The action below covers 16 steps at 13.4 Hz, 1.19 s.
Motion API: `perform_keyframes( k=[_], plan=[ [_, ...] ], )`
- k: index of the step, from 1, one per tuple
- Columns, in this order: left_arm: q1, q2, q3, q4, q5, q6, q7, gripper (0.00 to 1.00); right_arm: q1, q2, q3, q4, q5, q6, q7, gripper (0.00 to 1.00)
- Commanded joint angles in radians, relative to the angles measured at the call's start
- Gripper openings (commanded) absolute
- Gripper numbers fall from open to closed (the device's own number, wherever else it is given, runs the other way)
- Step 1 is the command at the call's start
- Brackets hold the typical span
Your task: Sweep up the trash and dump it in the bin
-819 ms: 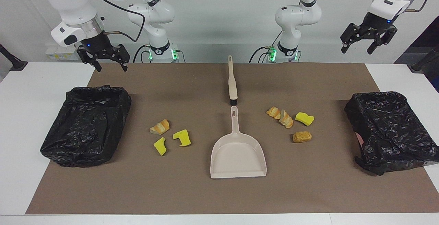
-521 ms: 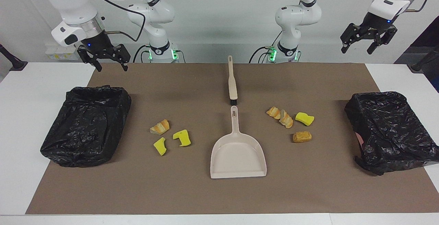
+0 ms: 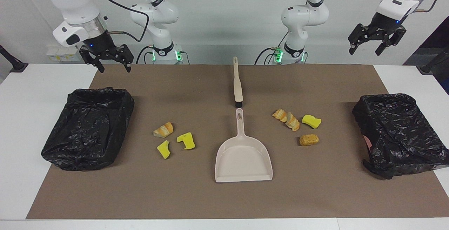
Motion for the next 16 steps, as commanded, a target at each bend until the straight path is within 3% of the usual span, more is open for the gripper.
perform_keyframes(
  k=[1,6,9,16],
  plan=[
    [0.001,-0.020,0.000,-0.018,0.004,-0.009,-0.004,1.00,-0.003,-0.018,0.000,-0.013,0.018,-0.001,-0.018,1.00],
    [0.001,-0.020,0.000,-0.018,0.004,-0.009,-0.004,1.00,0.018,-0.016,0.005,-0.018,0.009,0.003,-0.015,1.00],
    [0.001,-0.020,0.000,-0.018,0.004,-0.009,-0.004,1.00,0.049,0.031,0.006,-0.007,0.004,-0.001,-0.010,1.00],
    [0.001,-0.020,0.000,-0.018,0.004,-0.009,-0.004,1.00,0.178,0.258,0.013,0.159,0.016,0.043,0.094,1.00]
  ],
)
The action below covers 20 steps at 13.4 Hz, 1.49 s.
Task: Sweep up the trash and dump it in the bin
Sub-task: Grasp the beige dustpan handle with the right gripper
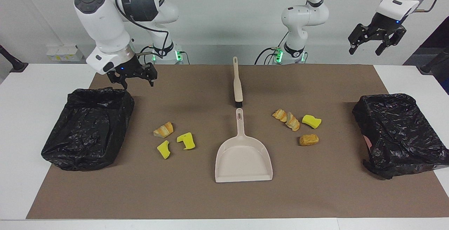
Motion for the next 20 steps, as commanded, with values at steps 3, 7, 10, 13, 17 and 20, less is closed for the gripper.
perform_keyframes(
  k=[3,7,10,13,17,20],
  plan=[
    [0.001,-0.020,0.000,-0.018,0.004,-0.009,-0.004,1.00,0.095,0.128,0.007,0.080,0.017,0.152,0.149,1.00],
    [0.001,-0.020,0.000,-0.018,0.004,-0.009,-0.004,1.00,0.143,0.210,0.047,0.108,0.017,0.289,0.293,1.00],
    [0.001,-0.020,0.000,-0.018,0.004,-0.009,-0.004,1.00,0.189,0.278,0.082,0.108,0.016,0.422,0.417,1.00],
    [0.001,-0.020,0.000,-0.018,0.004,-0.009,-0.004,1.00,0.262,0.344,0.076,0.130,0.002,0.469,0.498,1.00],
    [0.001,-0.020,0.000,-0.018,0.004,-0.009,-0.004,1.00,0.369,0.485,0.072,0.247,-0.097,0.482,0.607,1.00],
    [0.001,-0.020,0.000,-0.018,0.004,-0.009,-0.004,1.00,0.409,0.514,0.073,0.244,-0.142,0.525,0.608,0.87]
  ],
)
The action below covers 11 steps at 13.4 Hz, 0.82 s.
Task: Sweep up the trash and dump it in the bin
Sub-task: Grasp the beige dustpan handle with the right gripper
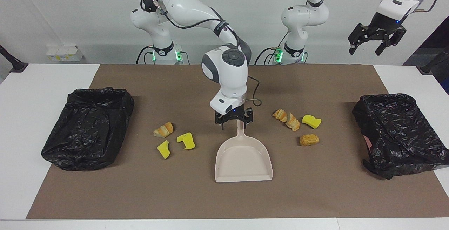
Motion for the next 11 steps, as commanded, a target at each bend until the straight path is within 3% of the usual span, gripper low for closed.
perform_keyframes(
  k=[1,3,6,8,11],
  plan=[
    [0.001,-0.020,0.000,-0.018,0.003,-0.009,-0.004,1.00,0.017,0.035,0.001,0.033,-0.033,0.013,0.021,0.87],
    [0.001,-0.020,0.000,-0.018,0.003,-0.009,-0.004,1.00,0.035,0.039,0.000,0.028,-0.045,0.009,0.020,0.80],
    [0.001,-0.020,0.000,-0.018,0.003,-0.009,-0.004,1.00,0.043,0.032,0.003,0.019,-0.041,-0.011,0.021,0.59],
    [0.001,-0.020,0.000,-0.018,0.003,-0.009,-0.004,1.00,0.046,0.022,0.004,0.013,-0.049,-0.069,0.021,0.38],
    [0.001,-0.020,0.000,-0.018,0.003,-0.009,-0.004,1.00,0.049,-0.001,0.006,-0.019,-0.046,-0.089,0.023,0.37]
  ],
)
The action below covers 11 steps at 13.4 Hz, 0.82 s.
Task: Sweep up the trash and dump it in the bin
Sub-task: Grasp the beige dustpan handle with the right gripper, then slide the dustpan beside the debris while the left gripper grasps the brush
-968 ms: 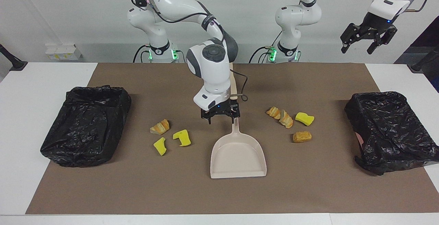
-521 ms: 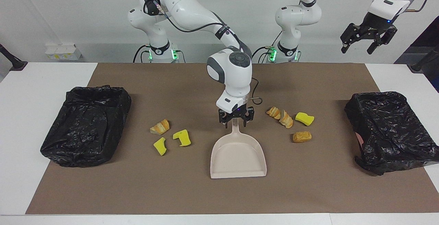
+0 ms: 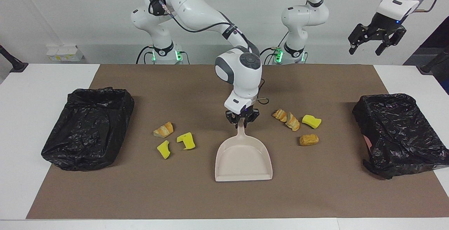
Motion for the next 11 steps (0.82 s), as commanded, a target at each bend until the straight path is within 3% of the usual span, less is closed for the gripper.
perform_keyframes(
  k=[1,5,8,11],
  plan=[
    [0.001,-0.020,0.000,-0.018,0.004,-0.009,-0.004,1.00,0.002,-0.026,0.005,-0.024,-0.020,-0.016,0.022,0.37],
    [0.001,-0.020,0.000,-0.018,0.004,-0.009,-0.004,1.00,-0.010,-0.049,0.005,-0.041,-0.008,-0.030,-0.007,0.00],
    [-0.014,-0.023,-0.004,-0.020,0.004,-0.015,-0.006,1.00,-0.016,-0.097,0.007,-0.046,-0.005,-0.117,-0.094,0.00],
    [-0.014,-0.031,-0.007,-0.037,0.002,-0.009,-0.009,1.00,-0.075,-0.149,0.007,-0.055,-0.002,-0.151,-0.313,0.00]
  ],
)
